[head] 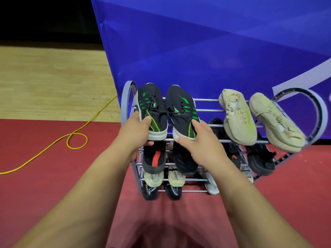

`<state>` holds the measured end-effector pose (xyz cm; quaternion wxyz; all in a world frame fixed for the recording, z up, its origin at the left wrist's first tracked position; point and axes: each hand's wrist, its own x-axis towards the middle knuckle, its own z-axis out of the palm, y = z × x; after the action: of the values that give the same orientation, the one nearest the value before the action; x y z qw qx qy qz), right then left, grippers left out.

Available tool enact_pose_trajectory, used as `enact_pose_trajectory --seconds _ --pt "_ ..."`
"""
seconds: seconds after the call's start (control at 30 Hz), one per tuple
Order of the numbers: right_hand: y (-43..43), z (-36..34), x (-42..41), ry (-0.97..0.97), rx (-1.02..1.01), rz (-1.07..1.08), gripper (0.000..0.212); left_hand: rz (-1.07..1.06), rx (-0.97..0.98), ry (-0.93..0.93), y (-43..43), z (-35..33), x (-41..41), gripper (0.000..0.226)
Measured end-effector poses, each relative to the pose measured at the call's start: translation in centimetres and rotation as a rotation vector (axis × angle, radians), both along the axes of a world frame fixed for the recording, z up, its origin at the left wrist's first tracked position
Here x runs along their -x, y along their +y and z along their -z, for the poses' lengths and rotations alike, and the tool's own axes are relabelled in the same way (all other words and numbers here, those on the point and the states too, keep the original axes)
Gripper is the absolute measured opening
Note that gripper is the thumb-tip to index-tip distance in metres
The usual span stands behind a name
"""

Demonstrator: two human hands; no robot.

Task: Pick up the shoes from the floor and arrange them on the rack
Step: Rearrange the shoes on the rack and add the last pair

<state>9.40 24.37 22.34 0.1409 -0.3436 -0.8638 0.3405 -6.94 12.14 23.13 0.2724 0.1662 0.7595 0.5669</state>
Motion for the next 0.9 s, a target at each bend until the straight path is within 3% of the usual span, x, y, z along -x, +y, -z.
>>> enact_pose_trajectory --seconds 0.1,0.2,0.33,0.4,0.5,0.6,0.67,0.77,0.9 --pt "-0.1 -0.2 0.1 0.049 0.023 0.021 0.031 0.008 0.076 0.043 0.0 -0.3 -0.3 0.025" --pt "0.1 -0.6 0.0 0.095 0.103 0.062 0.028 0.086 0.199 0.158 0.2 0.0 -0.2 0.061" --pt "0.3 -0.7 -0.2 0.083 0.129 0.09 0.058 0.136 0.355 0.354 0.3 -0.3 -1.0 0.11" --pt "0.2 -0.7 -0.4 0.074 0.117 0.097 0.068 0.157 0.425 0.429 0.2 -0.4 -1.5 0.123" --pt "0.0 -0.8 -0.5 0.079 0.122 0.114 0.07 0.156 0.433 0.443 0.1 -0.2 -1.4 0.103" --pt "0.0 -0.6 -0.5 0.054 0.104 0.132 0.088 0.168 0.405 0.45 -0.2 0.0 -1.2 0.082" --pt "-0.1 -0.7 -0.6 0.059 0.113 0.133 0.082 0.19 0.375 0.472 -0.5 -0.1 -1.2 0.075" --pt "0.0 -0.5 -0.6 0.058 0.104 0.128 0.059 0.205 0.35 0.475 -0.7 -0.1 -1.1 0.072" --pt "-0.3 -0.4 -0.3 0.066 0.088 0.131 0.065 0.211 0.335 0.486 -0.9 0.2 -1.2 0.076"
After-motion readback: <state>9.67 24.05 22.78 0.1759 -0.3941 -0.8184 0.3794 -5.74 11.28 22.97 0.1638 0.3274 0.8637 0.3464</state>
